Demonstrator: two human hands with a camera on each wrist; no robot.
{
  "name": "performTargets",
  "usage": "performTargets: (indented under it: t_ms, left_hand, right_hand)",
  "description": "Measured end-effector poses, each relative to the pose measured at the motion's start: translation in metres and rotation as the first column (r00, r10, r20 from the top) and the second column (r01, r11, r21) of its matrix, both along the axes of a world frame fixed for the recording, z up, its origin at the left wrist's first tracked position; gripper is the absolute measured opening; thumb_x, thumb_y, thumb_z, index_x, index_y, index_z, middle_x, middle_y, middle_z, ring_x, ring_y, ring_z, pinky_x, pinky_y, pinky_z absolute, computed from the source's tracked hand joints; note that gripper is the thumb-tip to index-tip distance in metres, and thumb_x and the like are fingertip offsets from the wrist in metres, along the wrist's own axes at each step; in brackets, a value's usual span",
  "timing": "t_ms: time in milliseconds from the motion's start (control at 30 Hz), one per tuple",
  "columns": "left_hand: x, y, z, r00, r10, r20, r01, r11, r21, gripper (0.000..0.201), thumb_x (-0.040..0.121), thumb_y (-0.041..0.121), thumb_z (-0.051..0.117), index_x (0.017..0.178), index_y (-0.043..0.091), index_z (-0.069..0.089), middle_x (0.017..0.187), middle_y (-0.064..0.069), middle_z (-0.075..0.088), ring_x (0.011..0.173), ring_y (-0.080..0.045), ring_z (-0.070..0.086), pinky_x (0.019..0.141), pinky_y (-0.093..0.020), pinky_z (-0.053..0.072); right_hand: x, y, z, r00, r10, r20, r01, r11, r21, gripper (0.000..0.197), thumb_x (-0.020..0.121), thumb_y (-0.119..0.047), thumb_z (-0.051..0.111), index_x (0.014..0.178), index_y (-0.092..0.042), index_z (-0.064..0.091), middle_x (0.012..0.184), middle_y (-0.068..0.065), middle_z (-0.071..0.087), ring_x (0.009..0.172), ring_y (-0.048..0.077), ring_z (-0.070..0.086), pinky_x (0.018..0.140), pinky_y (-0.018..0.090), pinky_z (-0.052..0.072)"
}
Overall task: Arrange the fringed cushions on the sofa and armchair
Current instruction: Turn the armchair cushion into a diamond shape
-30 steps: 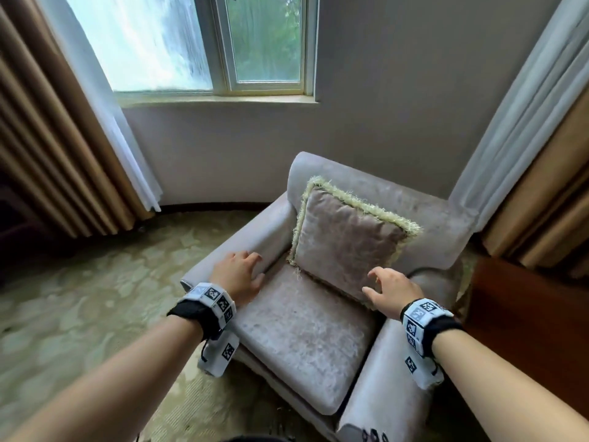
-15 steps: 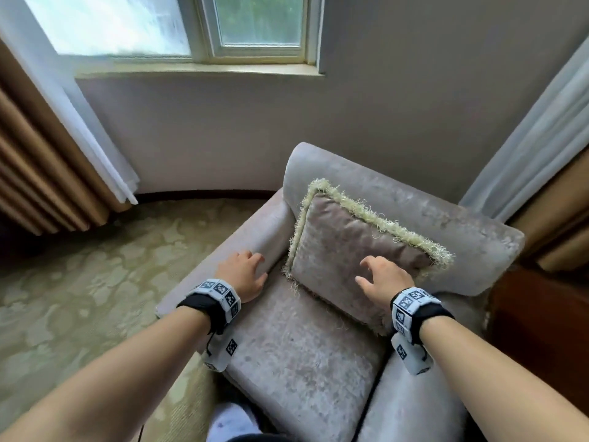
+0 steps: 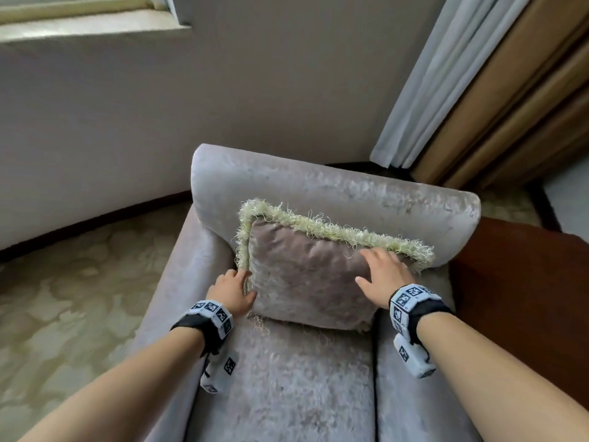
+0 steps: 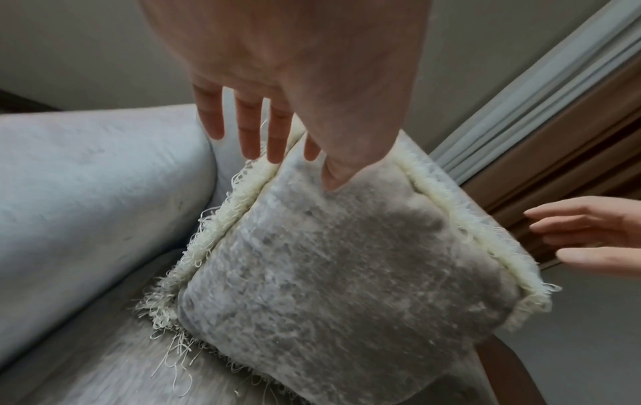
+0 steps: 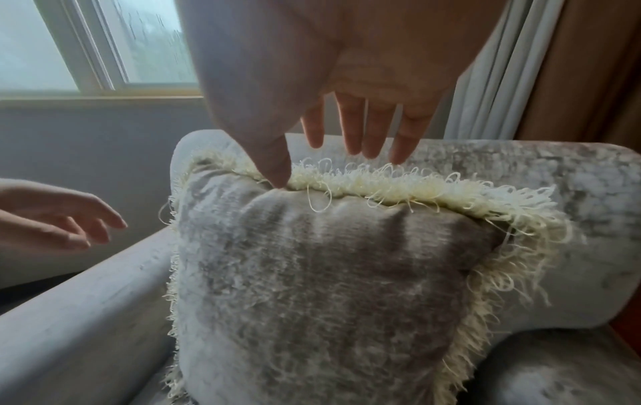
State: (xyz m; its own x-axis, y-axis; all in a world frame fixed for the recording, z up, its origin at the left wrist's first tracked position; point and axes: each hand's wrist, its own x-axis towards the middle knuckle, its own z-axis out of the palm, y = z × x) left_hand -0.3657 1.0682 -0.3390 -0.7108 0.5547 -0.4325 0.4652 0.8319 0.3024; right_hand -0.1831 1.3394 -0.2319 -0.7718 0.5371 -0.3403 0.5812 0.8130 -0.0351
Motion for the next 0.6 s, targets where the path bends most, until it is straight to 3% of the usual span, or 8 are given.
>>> performTargets:
  t_ms: [133,233,333,467,533,600]
  left_hand:
    - [-0.028,0.017,-0.045,0.998,0.036,0.052,-0.033,0.998,-0.048,0.072,0.083,0.049,0.057,0.146,0.03,0.029,0.135,-0.008,0.044,0.124,-0.031,0.045,0.098,-0.045,0.045]
    - [-0.042,0.029,-0.082,0.991,0.081,0.105,-0.075,0.996,-0.057,0.093,0.079,0.054,0.064,0.152,0.03,0.012,0.143,-0.009,0.036,0.129,-0.032,0.04,0.101,-0.046,0.043]
    - [-0.052,0.037,-0.123,0.947,0.173,0.269,-0.18,0.984,-0.001,0.115,0.068,0.064,0.074,0.154,0.034,0.003,0.151,-0.012,0.028,0.137,-0.034,0.033,0.111,-0.046,0.036]
    - [-0.056,0.046,-0.168,0.921,0.179,0.346,-0.251,0.952,0.176,0.141,0.043,0.073,0.083,0.153,0.033,0.004,0.151,-0.011,0.031,0.14,-0.031,0.031,0.116,-0.047,0.031]
    - [-0.052,0.053,-0.189,0.915,0.192,0.354,-0.312,0.894,0.322,0.144,0.032,0.073,0.087,0.15,0.03,0.016,0.142,-0.003,0.043,0.133,-0.022,0.042,0.113,-0.046,0.036]
    - [-0.044,0.061,-0.199,0.913,0.211,0.349,-0.341,0.864,0.37,0.141,0.029,0.074,0.086,0.145,0.023,0.023,0.135,-0.001,0.043,0.128,-0.021,0.042,0.113,-0.043,0.035]
  right_hand:
    - [-0.042,0.007,-0.029,0.996,0.083,0.016,-0.083,0.994,0.07,0.072,0.088,-0.05,0.058,0.149,-0.036,0.023,0.16,0.004,0.017,0.147,0.029,0.009,0.117,0.05,0.021]
    - [-0.071,0.009,-0.062,0.982,0.158,0.099,-0.161,0.987,0.02,0.082,0.087,-0.063,0.052,0.153,-0.038,0.011,0.164,0.007,0.007,0.151,0.028,0.001,0.122,0.048,0.004]
    - [-0.08,0.014,-0.097,0.965,0.177,0.195,-0.184,0.983,0.019,0.099,0.077,-0.08,0.049,0.154,-0.035,0.004,0.164,0.014,0.003,0.151,0.031,-0.003,0.121,0.051,-0.005]
    - [-0.075,0.026,-0.131,0.957,0.174,0.234,-0.2,0.975,0.093,0.11,0.066,-0.09,0.049,0.152,-0.033,0.011,0.159,0.02,0.013,0.148,0.036,0.007,0.12,0.053,-0.006]
    - [-0.073,0.033,-0.143,0.959,0.171,0.227,-0.202,0.972,0.122,0.109,0.062,-0.091,0.05,0.148,-0.031,0.019,0.151,0.019,0.023,0.144,0.037,0.017,0.121,0.052,-0.003]
    - [-0.069,0.041,-0.152,0.97,0.168,0.176,-0.192,0.973,0.127,0.109,0.057,-0.09,0.057,0.142,-0.029,0.027,0.136,0.016,0.034,0.134,0.037,0.03,0.12,0.051,0.006]
